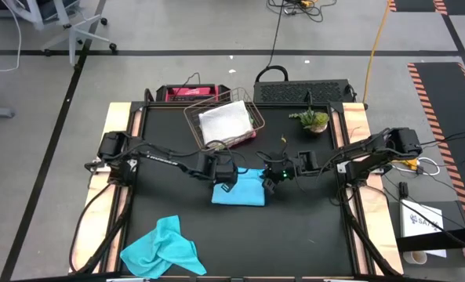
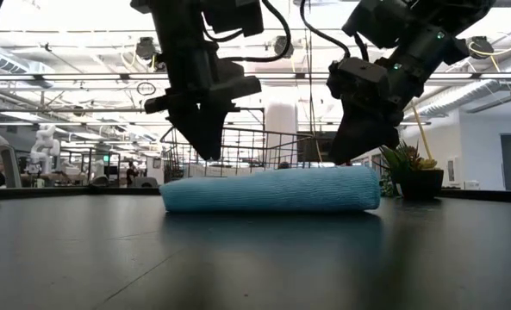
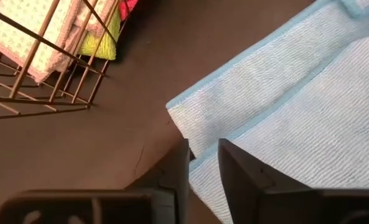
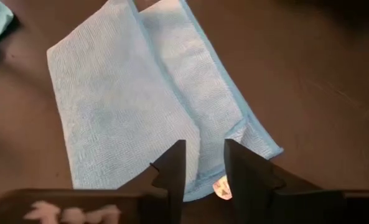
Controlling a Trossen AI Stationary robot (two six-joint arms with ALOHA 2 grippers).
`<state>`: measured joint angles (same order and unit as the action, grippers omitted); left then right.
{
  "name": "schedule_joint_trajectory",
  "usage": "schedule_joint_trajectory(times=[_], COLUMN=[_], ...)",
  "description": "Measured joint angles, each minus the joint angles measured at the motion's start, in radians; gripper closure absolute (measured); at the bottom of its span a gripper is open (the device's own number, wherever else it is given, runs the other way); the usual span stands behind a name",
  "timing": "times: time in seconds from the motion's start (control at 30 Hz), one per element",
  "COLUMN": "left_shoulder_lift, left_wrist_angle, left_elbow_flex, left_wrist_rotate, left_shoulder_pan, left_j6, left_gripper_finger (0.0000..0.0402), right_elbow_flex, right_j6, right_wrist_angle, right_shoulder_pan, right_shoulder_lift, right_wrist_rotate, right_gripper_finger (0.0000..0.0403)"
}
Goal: Fold microfiber towels
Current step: Fold the right light blue microfiber cloth
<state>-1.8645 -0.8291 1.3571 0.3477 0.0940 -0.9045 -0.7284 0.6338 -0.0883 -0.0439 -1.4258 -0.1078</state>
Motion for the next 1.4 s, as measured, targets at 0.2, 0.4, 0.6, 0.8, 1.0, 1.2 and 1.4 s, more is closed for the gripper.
schedule_joint_trajectory(times=[0.2, 0.4, 0.6, 0.8, 1.0, 1.2, 1.4], left_shoulder_lift=[0.000, 0.000, 0.000, 0.000, 0.000, 0.000, 0.000], left_wrist_angle=[0.001, 0.031, 0.079, 0.243, 0.258, 0.257, 0.257], left_elbow_flex=[-0.017, -0.017, -0.058, -0.167, -0.216, -0.221, -0.221], left_wrist_rotate=[-0.013, -0.177, -0.156, -0.140, -0.138, -0.138, -0.139], left_shoulder_pan=[-0.013, 0.034, 0.114, 0.123, 0.118, 0.119, 0.120], left_j6=[0.040, 0.045, 0.001, -0.072, -0.089, -0.089, -0.085], left_gripper_finger=[0.0294, 0.0303, 0.0309, 0.0309, 0.0309, 0.0309, 0.0309], right_elbow_flex=[0.000, 0.000, -0.001, -0.001, -0.001, -0.005, -0.002], right_j6=[0.011, 0.098, 0.136, 0.159, 0.159, 0.135, 0.113], right_wrist_angle=[0.008, 0.018, 0.128, 0.317, 0.317, 0.309, 0.227], right_shoulder_pan=[0.005, -0.058, -0.134, -0.141, -0.140, -0.096, -0.089], right_shoulder_lift=[0.000, 0.000, -0.025, -0.154, -0.282, -0.330, -0.275], right_wrist_rotate=[0.010, 0.084, 0.006, 0.028, 0.030, 0.037, 0.043], right_gripper_finger=[0.0295, 0.0320, 0.0349, 0.0375, 0.0394, 0.0401, 0.0402])
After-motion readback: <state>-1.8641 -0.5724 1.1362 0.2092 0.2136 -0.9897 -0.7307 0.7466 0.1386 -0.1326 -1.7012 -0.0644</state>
